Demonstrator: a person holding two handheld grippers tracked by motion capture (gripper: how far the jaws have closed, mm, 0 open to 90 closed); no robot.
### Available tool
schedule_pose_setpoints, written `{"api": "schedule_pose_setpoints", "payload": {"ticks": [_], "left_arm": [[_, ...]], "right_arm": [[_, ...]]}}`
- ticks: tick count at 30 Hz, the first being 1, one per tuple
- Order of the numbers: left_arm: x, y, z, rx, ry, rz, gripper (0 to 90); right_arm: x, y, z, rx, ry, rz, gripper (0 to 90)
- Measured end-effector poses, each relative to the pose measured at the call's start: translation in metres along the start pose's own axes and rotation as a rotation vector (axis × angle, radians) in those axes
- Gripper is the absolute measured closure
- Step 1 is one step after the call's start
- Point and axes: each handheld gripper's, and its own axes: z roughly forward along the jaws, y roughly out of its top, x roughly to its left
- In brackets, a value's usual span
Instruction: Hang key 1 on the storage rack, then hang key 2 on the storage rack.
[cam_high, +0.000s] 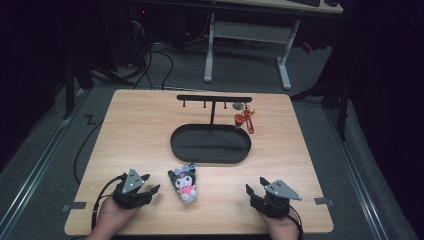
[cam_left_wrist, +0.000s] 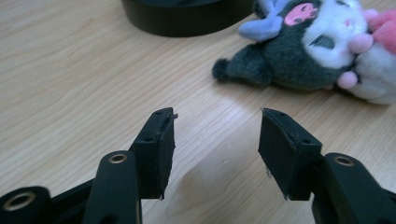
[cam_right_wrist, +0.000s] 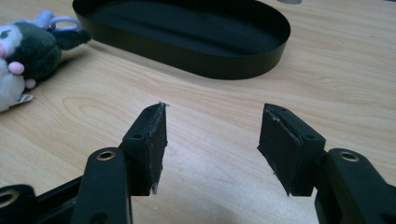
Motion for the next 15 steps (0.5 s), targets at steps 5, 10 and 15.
{"api": "schedule_pose_setpoints", "payload": {"ticks": [5,10,15], "left_arm": [[-0.012,0.005,0.010,0.042,0.024,-0.020,51.7],[-0.029,0.016,0.018,0.065,0.046,0.005,72.5],[-0.035,0.025,0.031,0.093,0.061,0.000,85.7]], "right_arm": [[-0.007,-0.002,0.000,-0.010,0.018,0.017,42.2],[-0.008,-0.003,-0.005,-0.021,0.030,0.007,42.5],[-0.009,-0.002,-0.006,-0.027,0.034,0.019,42.6]]}}
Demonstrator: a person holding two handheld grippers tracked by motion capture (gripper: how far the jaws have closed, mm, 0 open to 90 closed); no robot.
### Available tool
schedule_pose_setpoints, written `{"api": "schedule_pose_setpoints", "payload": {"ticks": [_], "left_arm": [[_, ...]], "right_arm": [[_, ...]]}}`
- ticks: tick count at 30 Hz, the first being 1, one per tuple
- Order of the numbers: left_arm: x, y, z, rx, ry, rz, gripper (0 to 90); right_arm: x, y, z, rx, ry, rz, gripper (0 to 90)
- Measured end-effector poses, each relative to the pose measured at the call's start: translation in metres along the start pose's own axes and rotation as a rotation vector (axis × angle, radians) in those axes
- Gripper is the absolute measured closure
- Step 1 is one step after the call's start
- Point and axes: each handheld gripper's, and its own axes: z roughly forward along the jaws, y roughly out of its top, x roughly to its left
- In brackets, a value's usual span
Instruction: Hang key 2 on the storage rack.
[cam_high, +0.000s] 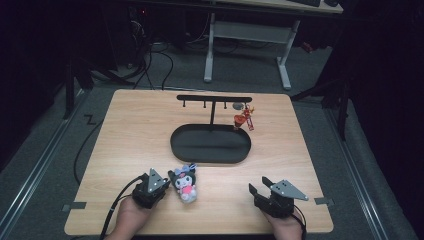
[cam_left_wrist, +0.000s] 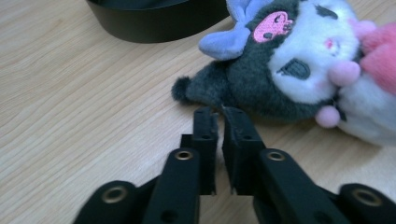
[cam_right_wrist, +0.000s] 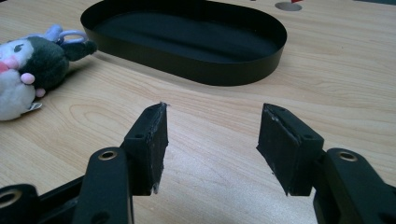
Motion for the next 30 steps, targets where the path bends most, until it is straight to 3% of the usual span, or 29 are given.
{"api": "schedule_pose_setpoints", "payload": {"ticks": [2,10,17,22,26,30], "left_arm": [[-0.004,0.004,0.003,-0.002,-0.017,0.007,89.3],[-0.034,0.023,0.010,-0.046,-0.090,0.055,89.5],[-0.069,0.040,0.029,-0.050,-0.164,0.107,89.5],[-0.086,0.048,0.041,-0.056,-0.207,0.113,89.5],[-0.083,0.048,0.040,-0.070,-0.219,0.088,87.9],[-0.065,0.043,0.029,-0.092,-0.190,0.069,84.7]], "right_arm": [[0.001,-0.001,-0.001,0.001,-0.004,-0.004,42.9],[0.003,-0.003,-0.004,0.008,-0.016,-0.015,43.6],[-0.001,-0.004,-0.006,0.010,-0.023,0.004,43.6],[-0.006,-0.007,-0.002,0.038,-0.019,0.017,43.4],[-0.007,-0.008,-0.002,0.040,-0.015,0.019,43.3],[-0.009,-0.008,-0.002,0.043,-0.015,0.027,42.8]]}}
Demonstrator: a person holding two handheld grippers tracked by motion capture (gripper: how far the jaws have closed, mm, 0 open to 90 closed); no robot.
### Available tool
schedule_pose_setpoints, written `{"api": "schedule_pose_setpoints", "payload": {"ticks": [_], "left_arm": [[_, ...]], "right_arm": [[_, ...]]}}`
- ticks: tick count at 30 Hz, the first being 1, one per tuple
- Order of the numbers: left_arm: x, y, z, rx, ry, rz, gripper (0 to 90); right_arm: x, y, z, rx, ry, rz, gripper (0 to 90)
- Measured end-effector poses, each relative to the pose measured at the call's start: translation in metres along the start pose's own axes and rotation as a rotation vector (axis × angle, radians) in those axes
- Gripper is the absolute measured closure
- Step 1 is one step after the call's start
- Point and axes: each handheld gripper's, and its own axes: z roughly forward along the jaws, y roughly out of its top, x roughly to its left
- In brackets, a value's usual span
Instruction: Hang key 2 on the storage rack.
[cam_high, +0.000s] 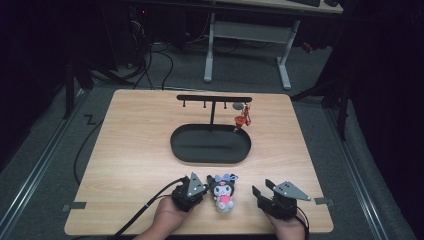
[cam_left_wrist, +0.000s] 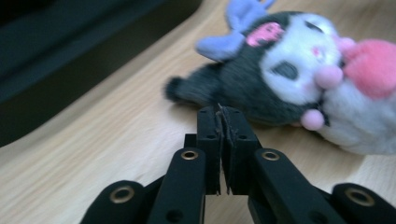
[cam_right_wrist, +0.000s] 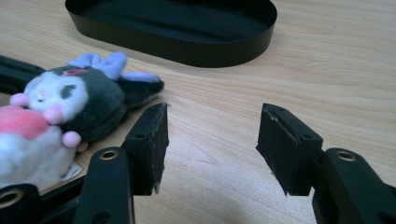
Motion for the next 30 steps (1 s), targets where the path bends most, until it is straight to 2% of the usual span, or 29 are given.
{"api": "schedule_pose_setpoints", "payload": {"ticks": [4,6,9,11,13,16,19,21,24,28,30], "left_arm": [[0.028,-0.010,-0.024,-0.016,0.058,-0.023,81.3],[0.044,-0.017,-0.037,-0.013,0.095,-0.022,78.4],[0.069,-0.030,-0.060,-0.006,0.146,-0.028,70.6],[0.085,-0.040,-0.074,-0.004,0.178,-0.051,62.9],[0.096,-0.053,-0.085,-0.012,0.193,-0.088,57.6],[0.104,-0.070,-0.091,-0.028,0.212,-0.121,48.7],[0.108,-0.074,-0.095,-0.037,0.185,-0.148,41.5],[0.107,-0.074,-0.098,-0.062,0.185,-0.130,37.8],[0.106,-0.075,-0.099,-0.064,0.184,-0.109,36.0],[0.106,-0.076,-0.099,-0.063,0.195,-0.082,35.9],[0.108,-0.078,-0.099,-0.063,0.193,-0.095,35.9]], "right_arm": [[0.000,-0.001,0.003,0.023,0.004,0.005,42.5],[0.000,-0.002,0.004,0.030,0.008,0.001,42.2],[0.001,-0.003,0.006,0.046,0.007,-0.005,42.0],[0.001,-0.004,0.007,0.056,0.007,-0.002,41.9],[0.001,-0.004,0.009,0.066,0.003,-0.011,41.8],[0.001,-0.006,0.012,0.086,-0.005,-0.006,41.6],[0.001,-0.006,0.014,0.093,-0.017,-0.006,41.4],[0.002,-0.004,0.014,0.095,-0.027,-0.009,41.1],[0.006,-0.001,0.015,0.101,-0.043,-0.037,40.7],[0.013,0.005,0.015,0.126,-0.048,-0.034,40.2],[0.016,0.008,0.014,0.146,-0.050,-0.032,40.2]]}}
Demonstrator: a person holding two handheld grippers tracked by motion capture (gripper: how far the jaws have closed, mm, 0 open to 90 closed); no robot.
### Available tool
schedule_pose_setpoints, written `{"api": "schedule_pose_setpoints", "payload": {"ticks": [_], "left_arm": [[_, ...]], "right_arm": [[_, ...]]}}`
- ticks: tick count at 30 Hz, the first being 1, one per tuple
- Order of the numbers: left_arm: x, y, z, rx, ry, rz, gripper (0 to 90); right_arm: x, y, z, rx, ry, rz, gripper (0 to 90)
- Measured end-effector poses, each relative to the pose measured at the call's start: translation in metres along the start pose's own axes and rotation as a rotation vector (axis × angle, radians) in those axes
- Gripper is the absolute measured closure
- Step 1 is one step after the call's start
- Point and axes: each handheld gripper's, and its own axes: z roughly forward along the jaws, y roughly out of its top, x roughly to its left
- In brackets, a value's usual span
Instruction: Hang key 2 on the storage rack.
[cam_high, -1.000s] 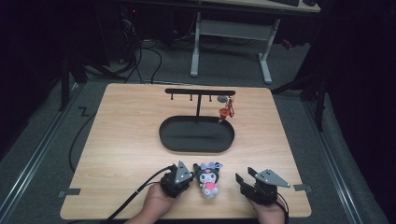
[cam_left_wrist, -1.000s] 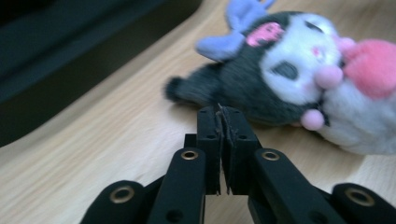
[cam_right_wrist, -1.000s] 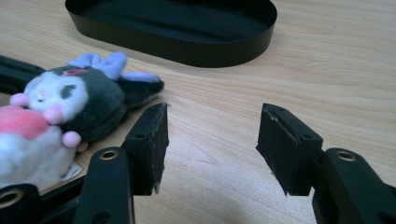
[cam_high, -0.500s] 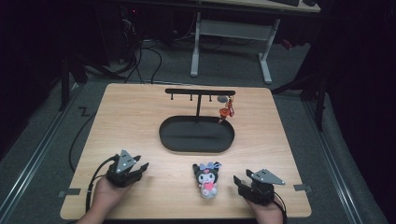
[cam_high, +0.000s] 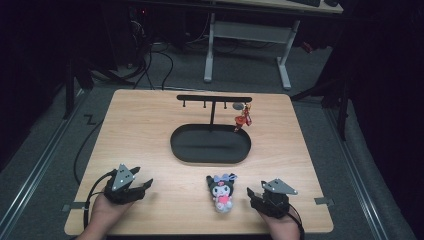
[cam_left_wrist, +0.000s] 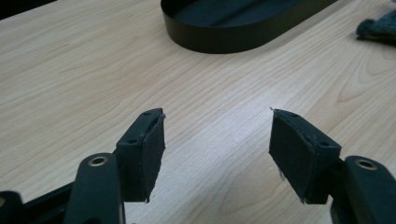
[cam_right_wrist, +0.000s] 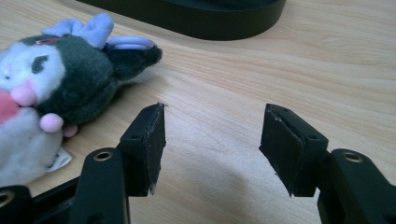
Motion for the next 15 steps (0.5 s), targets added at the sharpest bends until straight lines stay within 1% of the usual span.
{"api": "schedule_pose_setpoints", "payload": {"ticks": [1,4,6,10,13,15], "left_arm": [[0.001,-0.001,0.000,0.000,-0.007,-0.007,35.9],[0.001,-0.001,0.000,0.003,-0.015,0.007,36.1],[0.000,0.000,0.000,-0.006,-0.018,0.003,36.1],[-0.001,0.001,0.000,-0.011,-0.027,0.007,36.1],[-0.001,0.001,0.000,-0.013,-0.031,0.012,36.1],[-0.002,0.002,0.000,-0.013,-0.035,0.015,36.1]], "right_arm": [[0.001,0.001,-0.001,0.010,-0.005,-0.003,40.3],[0.004,0.007,-0.001,0.066,0.005,-0.003,40.2],[0.003,0.012,-0.001,0.100,0.003,-0.019,40.3],[0.002,0.021,-0.003,0.137,0.009,-0.011,40.3],[0.001,0.024,0.000,0.174,0.017,-0.026,40.3],[0.002,0.025,0.001,0.199,0.011,-0.034,40.3]]}}
